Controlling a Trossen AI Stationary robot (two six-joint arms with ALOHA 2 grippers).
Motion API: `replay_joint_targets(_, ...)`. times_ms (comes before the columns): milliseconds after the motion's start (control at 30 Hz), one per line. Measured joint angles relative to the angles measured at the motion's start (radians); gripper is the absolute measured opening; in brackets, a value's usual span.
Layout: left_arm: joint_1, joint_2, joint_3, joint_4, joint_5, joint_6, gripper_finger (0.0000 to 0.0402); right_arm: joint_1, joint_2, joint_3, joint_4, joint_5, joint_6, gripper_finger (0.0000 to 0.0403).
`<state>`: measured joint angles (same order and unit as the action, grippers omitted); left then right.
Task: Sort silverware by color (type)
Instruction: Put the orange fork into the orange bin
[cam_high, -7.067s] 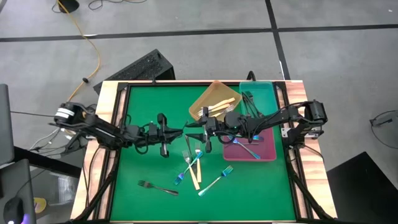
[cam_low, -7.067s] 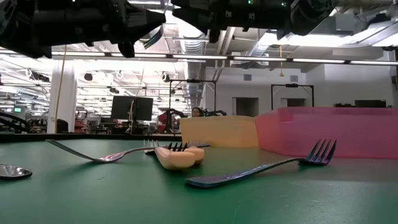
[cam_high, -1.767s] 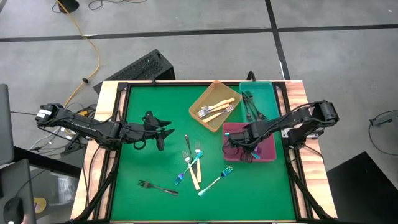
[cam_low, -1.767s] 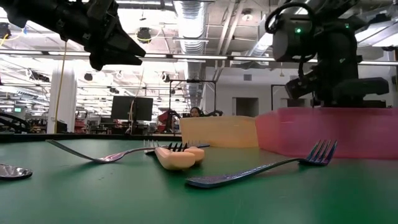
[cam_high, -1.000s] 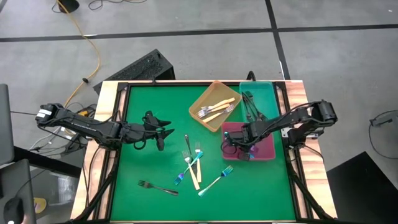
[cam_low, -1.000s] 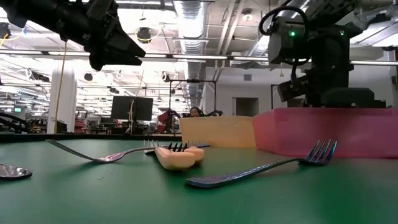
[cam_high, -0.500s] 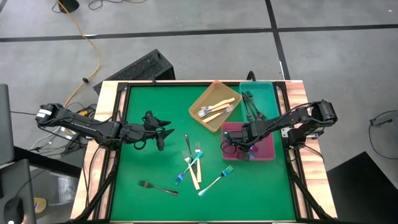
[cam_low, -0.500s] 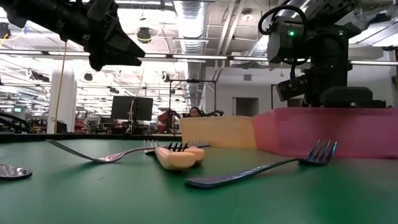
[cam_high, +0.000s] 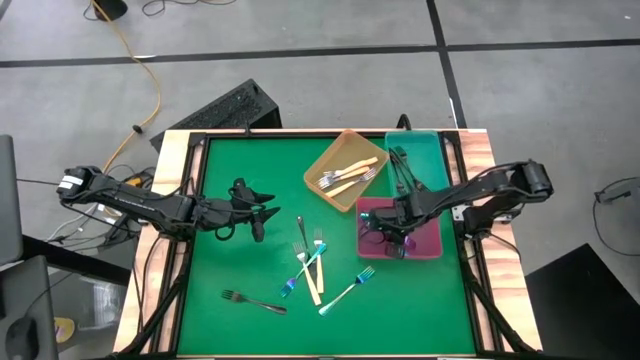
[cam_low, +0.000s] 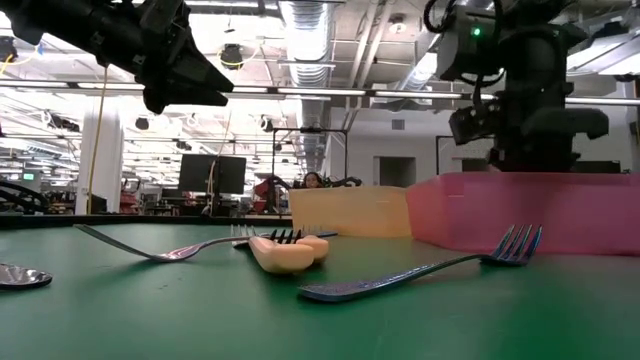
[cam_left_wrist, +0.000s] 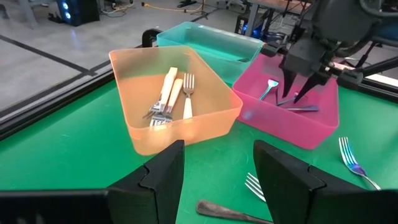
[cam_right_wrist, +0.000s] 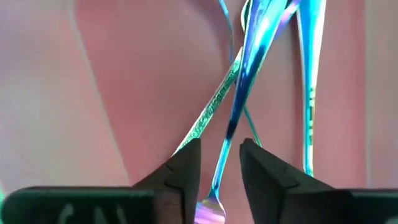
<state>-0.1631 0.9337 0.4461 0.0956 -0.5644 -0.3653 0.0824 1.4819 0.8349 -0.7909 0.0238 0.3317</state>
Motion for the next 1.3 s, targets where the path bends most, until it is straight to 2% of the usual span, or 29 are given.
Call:
replay_joint_targets(200, 0.0, 0.0, 0.0, 0.0, 0.001, 0.0, 0.0176, 0.0, -0.071, 0.0, -0.006, 0.0, 0.008, 0.0164)
replay_joint_targets(433, 0.0, 0.0, 0.0, 0.0, 0.015, 0.013, 0.0176, 0.001, -0.155, 0.0, 0.027, 0.0, 0.011, 0.0171)
replay_joint_targets(700, 0.0, 0.0, 0.0, 0.0, 0.144, 0.051, 0.0176, 0.001, -0.257, 0.0, 0.15, 0.0, -0.001, 0.0172)
replay_joint_targets(1000, -0.013, 0.0, 0.053, -0.001, 0.363, 0.097, 0.0176, 0.001, -0.335, 0.0, 0.208, 0.0, -0.003, 0.0171)
replay_joint_targets(1133, -0.045, 0.0, 0.098, 0.003, 0.407, 0.103, 0.0176, 0.001, -0.347, 0.0, 0.208, 0.0, -0.001, 0.0171)
replay_joint_targets(1300, -0.084, 0.0, 0.154, 0.001, 0.413, 0.111, 0.0176, 0.003, -0.35, 0.0, 0.218, 0.0, 0.0, 0.0171)
